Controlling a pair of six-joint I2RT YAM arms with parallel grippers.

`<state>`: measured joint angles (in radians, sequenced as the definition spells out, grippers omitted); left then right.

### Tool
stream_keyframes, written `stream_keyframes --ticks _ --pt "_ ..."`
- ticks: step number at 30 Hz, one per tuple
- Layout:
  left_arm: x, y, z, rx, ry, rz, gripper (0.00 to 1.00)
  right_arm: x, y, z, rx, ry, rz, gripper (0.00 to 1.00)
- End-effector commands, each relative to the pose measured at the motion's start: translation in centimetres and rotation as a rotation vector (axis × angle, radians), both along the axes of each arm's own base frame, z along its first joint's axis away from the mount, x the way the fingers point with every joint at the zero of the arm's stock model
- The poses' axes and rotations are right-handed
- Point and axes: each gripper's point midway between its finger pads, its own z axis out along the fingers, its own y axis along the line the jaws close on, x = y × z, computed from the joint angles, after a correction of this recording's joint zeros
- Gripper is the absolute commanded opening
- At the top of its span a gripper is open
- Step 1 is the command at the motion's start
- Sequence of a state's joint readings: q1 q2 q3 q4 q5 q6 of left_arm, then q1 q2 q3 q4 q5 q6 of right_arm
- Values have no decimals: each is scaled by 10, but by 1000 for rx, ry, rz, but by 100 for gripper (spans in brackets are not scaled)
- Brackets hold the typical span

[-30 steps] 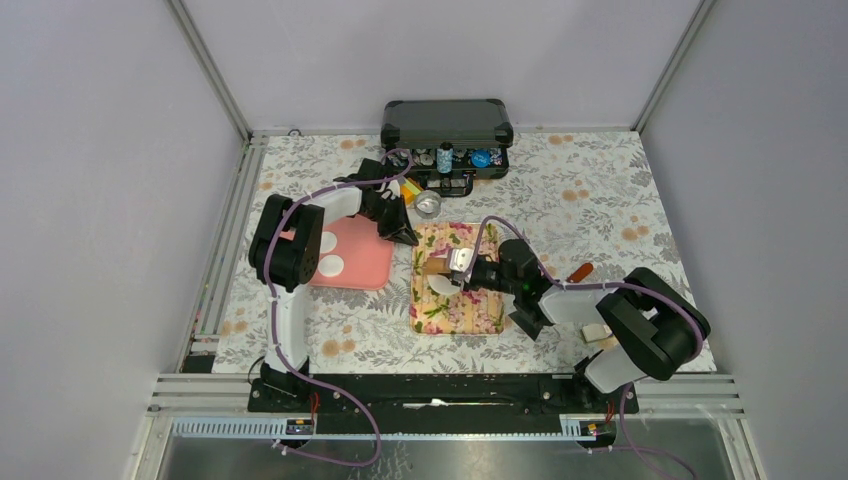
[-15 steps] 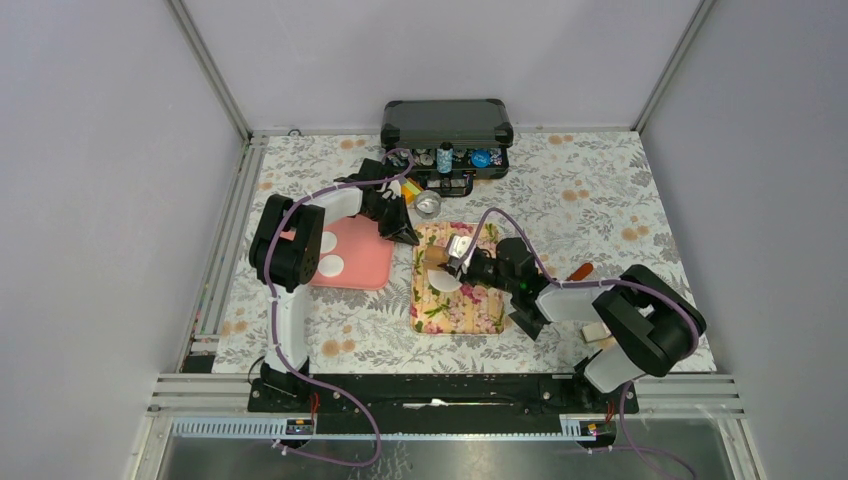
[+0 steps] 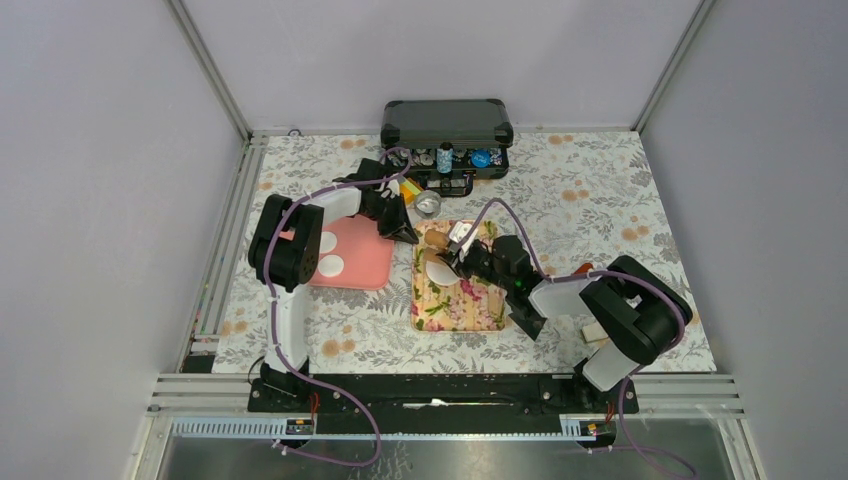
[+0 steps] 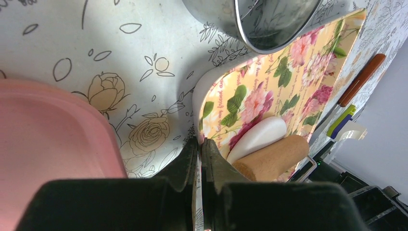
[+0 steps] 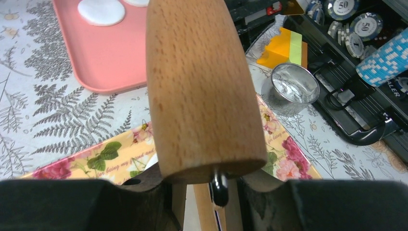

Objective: Roll out the dumpling wrappers from the dough
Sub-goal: Flatten out the dough on the work surface.

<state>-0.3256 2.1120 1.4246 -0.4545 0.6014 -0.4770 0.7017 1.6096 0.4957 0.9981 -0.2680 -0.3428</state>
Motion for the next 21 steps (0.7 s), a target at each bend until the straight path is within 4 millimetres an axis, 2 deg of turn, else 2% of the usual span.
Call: stream_keyframes --ticks 1,8,21 --pt "-1 -5 33 -74 -43 -23 0 -3 -43 -78 -192 221 -199 0" --pt "-1 2 33 -63 -46 -20 0 7 -50 -82 -189 243 -290 0" --pt "-3 16 30 -33 -47 -18 0 31 -77 -94 -236 327 -571 0"
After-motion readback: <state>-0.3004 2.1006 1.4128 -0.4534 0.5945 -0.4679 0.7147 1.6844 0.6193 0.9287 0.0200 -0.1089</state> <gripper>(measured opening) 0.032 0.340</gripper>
